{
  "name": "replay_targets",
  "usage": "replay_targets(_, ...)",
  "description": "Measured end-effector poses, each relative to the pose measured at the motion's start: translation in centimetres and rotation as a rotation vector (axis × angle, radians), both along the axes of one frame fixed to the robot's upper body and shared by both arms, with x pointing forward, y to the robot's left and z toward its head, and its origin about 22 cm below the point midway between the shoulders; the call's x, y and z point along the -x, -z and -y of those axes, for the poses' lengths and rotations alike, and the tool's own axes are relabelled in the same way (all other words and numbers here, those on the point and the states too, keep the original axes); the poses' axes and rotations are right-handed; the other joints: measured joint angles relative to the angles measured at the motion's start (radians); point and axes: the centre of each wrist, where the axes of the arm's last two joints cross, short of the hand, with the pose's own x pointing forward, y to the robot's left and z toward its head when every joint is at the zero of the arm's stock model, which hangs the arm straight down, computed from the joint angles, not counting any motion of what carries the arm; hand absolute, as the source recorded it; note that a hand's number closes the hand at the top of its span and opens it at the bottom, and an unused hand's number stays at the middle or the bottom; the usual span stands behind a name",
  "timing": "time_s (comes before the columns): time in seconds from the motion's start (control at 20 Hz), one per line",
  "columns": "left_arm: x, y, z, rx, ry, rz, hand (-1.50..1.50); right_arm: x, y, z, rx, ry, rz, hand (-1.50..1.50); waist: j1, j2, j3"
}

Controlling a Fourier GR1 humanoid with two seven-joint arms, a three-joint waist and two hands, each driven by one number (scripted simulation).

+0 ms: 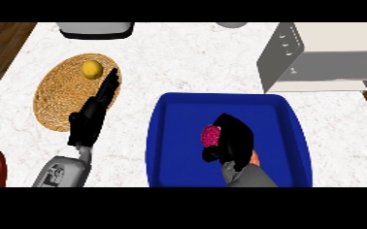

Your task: Pick the cupcake from the tray and place it in the tiered shelf

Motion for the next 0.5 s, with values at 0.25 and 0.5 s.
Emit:
replay_targets(0.25, -0.2, 0.3, -0.4, -0.002, -0.014, 0.001, 0.00, 2.6, -0.1, 2.6, 0.015, -0.283, -0.015, 1.50, -0.009, 0.000, 0.000)
replay_targets(0.5, -0.6, 0.5, -0.2, -0.003, -0.008, 0.003, 0.00, 4.2, -2.4, 5.1, -0.055, -0.390, 0.075, 1.50, -0.011, 0.000, 0.001)
